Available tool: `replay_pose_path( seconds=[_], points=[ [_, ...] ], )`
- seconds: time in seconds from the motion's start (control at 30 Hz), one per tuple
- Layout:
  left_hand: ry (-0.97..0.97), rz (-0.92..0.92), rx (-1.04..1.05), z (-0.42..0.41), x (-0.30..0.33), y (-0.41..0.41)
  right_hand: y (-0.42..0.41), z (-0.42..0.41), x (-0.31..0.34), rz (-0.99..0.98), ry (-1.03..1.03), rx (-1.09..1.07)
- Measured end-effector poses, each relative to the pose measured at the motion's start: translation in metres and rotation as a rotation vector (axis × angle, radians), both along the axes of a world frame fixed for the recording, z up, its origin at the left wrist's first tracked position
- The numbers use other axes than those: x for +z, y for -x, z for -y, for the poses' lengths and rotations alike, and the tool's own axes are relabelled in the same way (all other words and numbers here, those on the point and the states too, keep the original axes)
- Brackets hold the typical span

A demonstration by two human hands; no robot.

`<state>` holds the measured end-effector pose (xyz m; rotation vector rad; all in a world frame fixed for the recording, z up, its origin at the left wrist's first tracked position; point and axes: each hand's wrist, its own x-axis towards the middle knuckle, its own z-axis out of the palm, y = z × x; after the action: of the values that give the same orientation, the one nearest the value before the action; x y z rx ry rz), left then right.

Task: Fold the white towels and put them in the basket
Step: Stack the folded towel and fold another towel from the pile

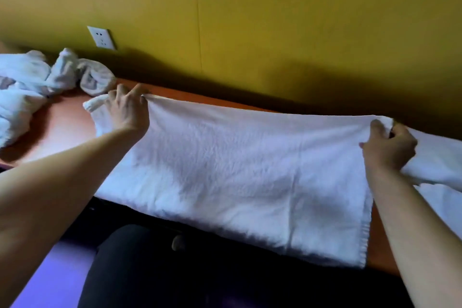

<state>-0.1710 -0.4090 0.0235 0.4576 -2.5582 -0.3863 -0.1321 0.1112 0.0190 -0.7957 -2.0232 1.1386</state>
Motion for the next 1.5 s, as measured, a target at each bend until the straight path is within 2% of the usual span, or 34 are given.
replay_pose_path(
  seconds=[0.13,0.27,0.37,0.43,0.5,0.6,0.63,0.83,0.93,1.03,1.13,1.5],
  points=[
    [0.037,0.042,-0.044,-0.002,-0.036,0.052,0.05,-0.026,-0.048,0.08,-0.056,-0.029],
    [0.07,0.085,-0.092,-0.013,-0.066,0.103,0.094,-0.05,-0.095,0.254,-0.198,-0.069],
    [0.059,0.131,-0.105,-0.023,-0.089,0.134,0.12,-0.065,-0.12,0.402,-0.38,-0.104],
    [0.043,0.15,-0.124,-0.026,-0.103,0.152,0.137,-0.069,-0.129,0.433,-0.483,-0.133],
    [-0.008,0.125,-0.132,-0.028,-0.115,0.169,0.152,-0.067,-0.133,0.39,-0.45,-0.123],
    [-0.109,0.068,-0.094,-0.028,-0.124,0.187,0.167,-0.056,-0.138,0.168,-0.179,0.024],
    [-0.118,0.07,-0.081,-0.028,-0.126,0.19,0.166,-0.051,-0.138,0.122,-0.161,0.076],
    [-0.003,0.138,-0.122,-0.043,-0.129,0.156,0.122,-0.013,-0.136,0.118,-0.584,0.327],
    [0.021,0.224,-0.206,-0.061,-0.127,0.11,0.101,-0.003,-0.137,0.216,-0.728,0.487],
    [0.057,0.39,-0.251,-0.077,-0.133,0.053,0.087,-0.003,-0.139,0.383,-0.7,0.516],
    [0.067,0.517,-0.24,-0.085,-0.143,0.026,0.084,-0.006,-0.137,0.435,-0.67,0.518],
    [0.143,0.554,-0.247,-0.086,-0.148,0.057,0.089,-0.008,-0.141,0.435,-0.631,0.475]
  ],
)
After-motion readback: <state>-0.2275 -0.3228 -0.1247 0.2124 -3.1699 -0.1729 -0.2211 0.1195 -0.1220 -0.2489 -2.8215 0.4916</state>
